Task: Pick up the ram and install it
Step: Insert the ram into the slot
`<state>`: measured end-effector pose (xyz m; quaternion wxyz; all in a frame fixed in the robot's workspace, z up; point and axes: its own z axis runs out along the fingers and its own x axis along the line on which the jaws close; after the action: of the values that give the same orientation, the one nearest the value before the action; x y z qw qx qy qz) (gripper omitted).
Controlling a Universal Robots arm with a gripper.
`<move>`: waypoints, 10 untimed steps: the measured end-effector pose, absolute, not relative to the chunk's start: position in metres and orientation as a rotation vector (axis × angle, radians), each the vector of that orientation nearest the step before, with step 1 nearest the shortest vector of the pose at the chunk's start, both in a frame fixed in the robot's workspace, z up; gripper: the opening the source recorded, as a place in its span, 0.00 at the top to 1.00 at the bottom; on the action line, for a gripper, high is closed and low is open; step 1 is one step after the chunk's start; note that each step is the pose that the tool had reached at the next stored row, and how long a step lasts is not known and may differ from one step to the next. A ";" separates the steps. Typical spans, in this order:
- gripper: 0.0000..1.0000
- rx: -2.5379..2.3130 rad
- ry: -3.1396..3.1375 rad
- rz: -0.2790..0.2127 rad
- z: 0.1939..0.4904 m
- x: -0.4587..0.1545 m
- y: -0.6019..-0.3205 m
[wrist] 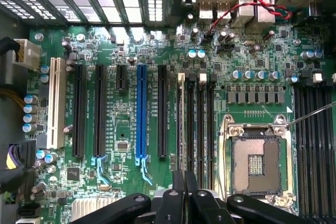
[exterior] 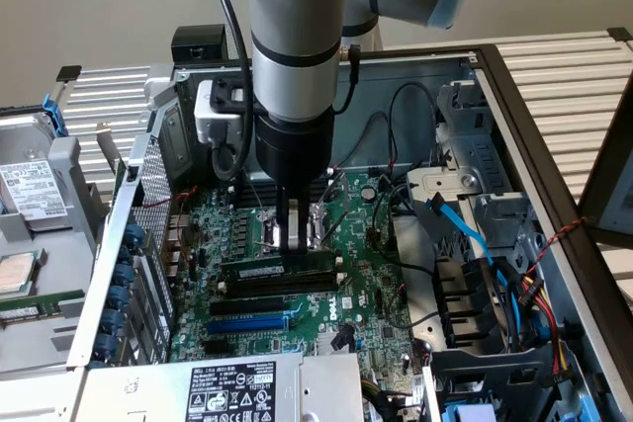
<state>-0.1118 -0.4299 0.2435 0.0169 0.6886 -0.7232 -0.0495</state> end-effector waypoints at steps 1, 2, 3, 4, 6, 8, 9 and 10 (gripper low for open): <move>0.87 2.137 -2.244 -0.161 0.244 -0.111 -0.430; 0.87 2.135 -2.243 -0.164 0.243 -0.109 -0.430; 0.87 2.134 -2.242 -0.165 0.243 -0.107 -0.430; 0.87 2.134 -2.242 -0.165 0.243 -0.105 -0.430; 0.87 2.134 -2.242 -0.166 0.242 -0.103 -0.430; 0.87 2.133 -2.241 -0.168 0.240 -0.103 -0.430; 0.87 2.132 -2.240 -0.170 0.238 -0.103 -0.430; 0.87 2.130 -2.239 -0.173 0.237 -0.103 -0.430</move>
<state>-0.1026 -0.4302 0.2368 0.0232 0.6882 -0.7230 -0.0558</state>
